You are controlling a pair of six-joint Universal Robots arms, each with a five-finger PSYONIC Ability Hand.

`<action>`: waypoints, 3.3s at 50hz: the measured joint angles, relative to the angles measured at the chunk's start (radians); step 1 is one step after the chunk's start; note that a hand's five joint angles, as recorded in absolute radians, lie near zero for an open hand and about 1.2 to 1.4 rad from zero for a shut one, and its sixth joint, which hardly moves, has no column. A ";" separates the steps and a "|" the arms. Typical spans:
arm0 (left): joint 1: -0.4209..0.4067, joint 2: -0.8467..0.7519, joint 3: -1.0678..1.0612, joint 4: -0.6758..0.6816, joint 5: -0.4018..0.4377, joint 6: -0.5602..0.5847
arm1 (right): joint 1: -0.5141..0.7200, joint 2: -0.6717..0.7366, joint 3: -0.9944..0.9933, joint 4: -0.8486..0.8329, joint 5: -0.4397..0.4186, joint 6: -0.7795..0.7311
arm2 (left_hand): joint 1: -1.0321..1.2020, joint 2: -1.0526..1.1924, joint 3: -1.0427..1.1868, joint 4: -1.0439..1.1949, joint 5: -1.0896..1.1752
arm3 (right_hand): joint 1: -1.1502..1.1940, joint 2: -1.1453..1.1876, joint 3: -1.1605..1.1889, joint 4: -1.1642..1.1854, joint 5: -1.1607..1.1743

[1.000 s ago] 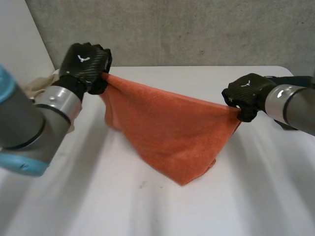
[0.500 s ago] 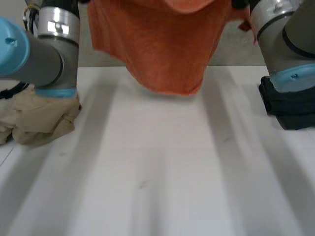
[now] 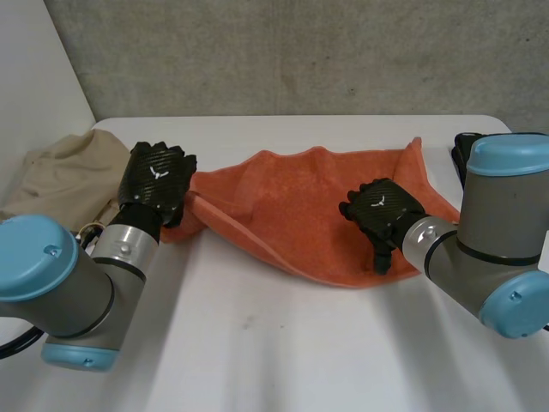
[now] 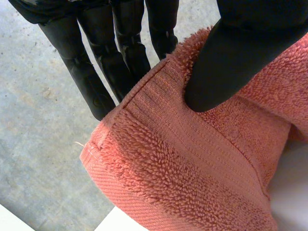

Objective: Fold the laundry.

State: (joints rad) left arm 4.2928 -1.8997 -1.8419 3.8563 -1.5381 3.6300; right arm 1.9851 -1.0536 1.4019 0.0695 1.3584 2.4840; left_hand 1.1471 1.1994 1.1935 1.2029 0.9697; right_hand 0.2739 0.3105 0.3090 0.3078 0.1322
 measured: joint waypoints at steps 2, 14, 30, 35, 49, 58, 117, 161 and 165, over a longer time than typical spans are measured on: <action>0.001 0.004 0.002 -0.012 -0.001 -0.002 | -0.011 0.001 0.004 -0.018 0.001 0.033 | 0.000 0.000 0.000 0.000 0.000 | -0.041 -0.050 -0.055 -0.047 -0.042; 0.010 0.054 0.009 -0.085 -0.004 -0.011 | -0.274 -0.092 0.077 -0.054 -0.036 0.426 | 0.000 0.000 0.000 0.000 0.000 | -0.067 -0.085 -0.089 -0.068 -0.062; -0.041 0.182 0.195 -0.391 0.000 -0.140 | -0.371 -0.057 0.171 0.030 -0.184 0.367 | 0.000 0.000 0.000 0.000 0.000 | -0.067 -0.086 -0.092 -0.068 -0.062; -0.066 0.194 0.282 -0.493 -0.002 -0.169 | -0.297 -0.140 0.245 -0.009 -0.194 0.584 | 0.000 0.000 0.000 0.000 0.000 | -0.067 -0.086 -0.092 -0.068 -0.062; -0.113 0.193 0.377 -0.529 -0.008 -0.173 | 0.001 -0.180 0.290 -0.184 -0.150 0.870 | 0.000 0.000 0.000 0.000 0.000 | -0.067 -0.086 -0.092 -0.068 -0.062; -0.131 0.206 0.379 -0.528 -0.018 -0.175 | 0.079 -0.001 0.189 -0.307 0.052 0.856 | 0.000 0.000 0.000 0.000 0.000 | -0.067 -0.086 -0.092 -0.068 -0.062; 0.099 0.288 0.280 -0.792 -0.018 -0.125 | -0.441 -0.404 -0.205 0.633 -0.101 -0.321 | 0.000 0.000 0.000 0.000 0.000 | 0.719 0.867 0.876 0.885 0.859; 0.121 -0.181 0.667 0.033 -0.005 0.016 | -0.144 0.084 -0.669 -0.243 0.136 -0.104 | 0.000 0.001 0.003 0.000 0.000 | 0.719 0.868 0.876 0.885 0.859; 0.126 -0.216 0.562 0.019 0.002 0.013 | -0.146 0.119 -0.550 -0.240 0.097 -0.101 | 0.000 0.002 0.003 0.000 0.000 | 0.719 0.867 0.876 0.885 0.862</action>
State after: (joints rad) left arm 4.4191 -2.1155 -1.2802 3.8749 -1.5363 3.6431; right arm 1.8388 -0.9350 0.8519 -0.1709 1.4554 2.3830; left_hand 1.1471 1.2012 1.1965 1.2033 0.9697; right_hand 0.9926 1.1779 1.1850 1.1933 0.9944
